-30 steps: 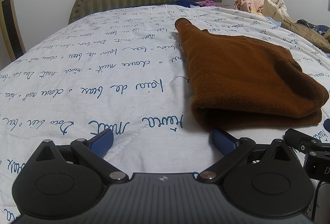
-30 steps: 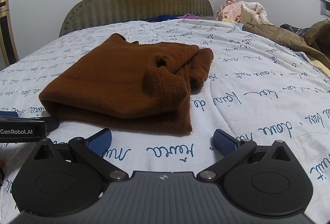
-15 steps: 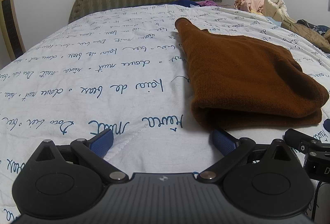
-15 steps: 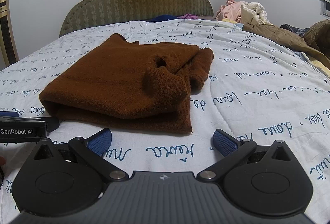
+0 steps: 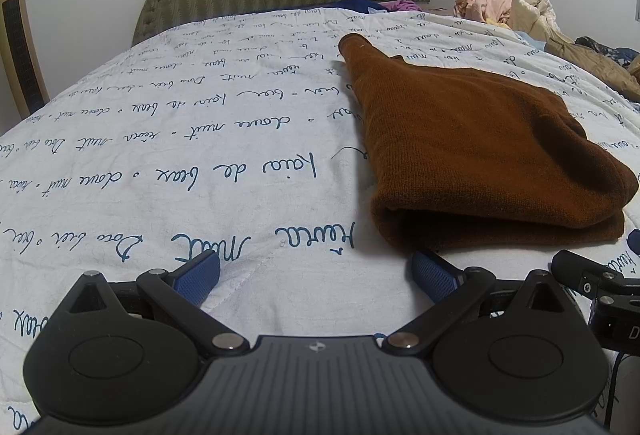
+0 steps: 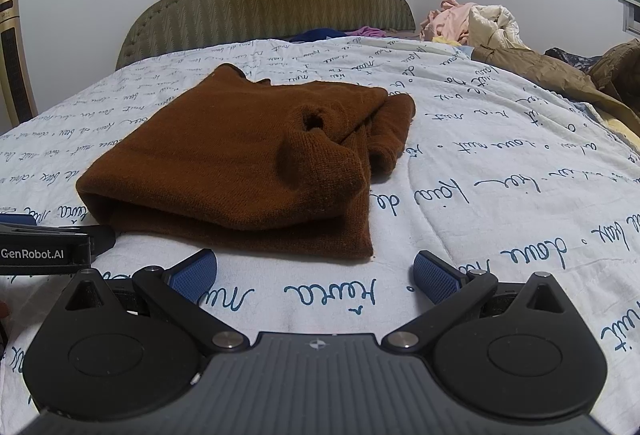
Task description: Fold small clothes
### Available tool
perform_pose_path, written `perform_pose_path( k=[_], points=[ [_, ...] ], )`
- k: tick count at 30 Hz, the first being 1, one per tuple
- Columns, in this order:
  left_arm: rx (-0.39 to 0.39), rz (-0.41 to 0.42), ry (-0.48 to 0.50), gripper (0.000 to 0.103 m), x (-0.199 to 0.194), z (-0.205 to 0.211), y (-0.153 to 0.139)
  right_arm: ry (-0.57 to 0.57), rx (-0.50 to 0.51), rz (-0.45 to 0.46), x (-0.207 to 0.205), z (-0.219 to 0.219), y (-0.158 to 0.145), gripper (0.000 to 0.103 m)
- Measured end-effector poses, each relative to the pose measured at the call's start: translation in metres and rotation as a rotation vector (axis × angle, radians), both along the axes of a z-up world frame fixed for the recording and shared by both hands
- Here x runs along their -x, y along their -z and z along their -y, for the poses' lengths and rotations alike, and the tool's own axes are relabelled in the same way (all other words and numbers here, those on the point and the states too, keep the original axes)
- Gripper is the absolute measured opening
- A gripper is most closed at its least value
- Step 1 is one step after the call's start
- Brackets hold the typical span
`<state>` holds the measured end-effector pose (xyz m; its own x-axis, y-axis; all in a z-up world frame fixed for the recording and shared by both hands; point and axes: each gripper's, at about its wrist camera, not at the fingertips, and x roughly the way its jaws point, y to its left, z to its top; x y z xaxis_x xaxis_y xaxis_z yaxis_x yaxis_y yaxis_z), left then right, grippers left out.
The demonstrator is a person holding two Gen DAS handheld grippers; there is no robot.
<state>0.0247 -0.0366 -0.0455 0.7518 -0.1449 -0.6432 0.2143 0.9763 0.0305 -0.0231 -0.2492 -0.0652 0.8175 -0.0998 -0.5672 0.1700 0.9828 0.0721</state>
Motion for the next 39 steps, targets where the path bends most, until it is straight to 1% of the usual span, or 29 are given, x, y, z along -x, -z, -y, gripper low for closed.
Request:
perform_pose_path(
  k=[8,14,16,18,21,23,27,32,36,39],
  points=[
    [-0.015,0.0,-0.003,0.103,0.003,0.001,-0.006,0.003,-0.005,-0.015,0.0,-0.001,-0.005,0.103],
    [-0.011,0.006,0.021,0.103,0.012,-0.002,-0.021,-0.004,-0.084,-0.025,0.009,-0.002,-0.018,0.103],
    [0.003,0.02,0.018,0.103,0.015,-0.005,-0.027,-0.009,-0.126,-0.018,0.013,0.0,-0.025,0.103],
    [0.03,0.03,0.008,0.103,0.016,-0.01,-0.034,-0.012,-0.154,0.008,0.017,0.002,-0.034,0.103],
    [0.069,0.03,-0.014,0.103,0.013,-0.016,-0.04,-0.008,-0.157,0.044,0.022,0.006,-0.045,0.103],
    [0.076,0.008,-0.02,0.103,0.011,-0.017,-0.039,-0.002,-0.155,0.051,0.022,0.008,-0.049,0.103],
    [0.042,-0.015,-0.027,0.103,0.01,-0.014,-0.033,0.005,-0.162,0.049,0.024,0.005,-0.051,0.103],
    [-0.019,-0.005,-0.033,0.103,0.014,-0.009,-0.031,-0.001,-0.152,0.019,0.023,-0.007,-0.046,0.103],
    [-0.008,-0.015,-0.032,0.103,0.015,-0.012,-0.031,-0.007,-0.15,0.001,0.022,-0.01,-0.043,0.103],
    [-0.002,-0.014,-0.04,0.103,0.014,-0.014,-0.03,-0.008,-0.143,0.004,0.022,-0.009,-0.044,0.103]
  ],
)
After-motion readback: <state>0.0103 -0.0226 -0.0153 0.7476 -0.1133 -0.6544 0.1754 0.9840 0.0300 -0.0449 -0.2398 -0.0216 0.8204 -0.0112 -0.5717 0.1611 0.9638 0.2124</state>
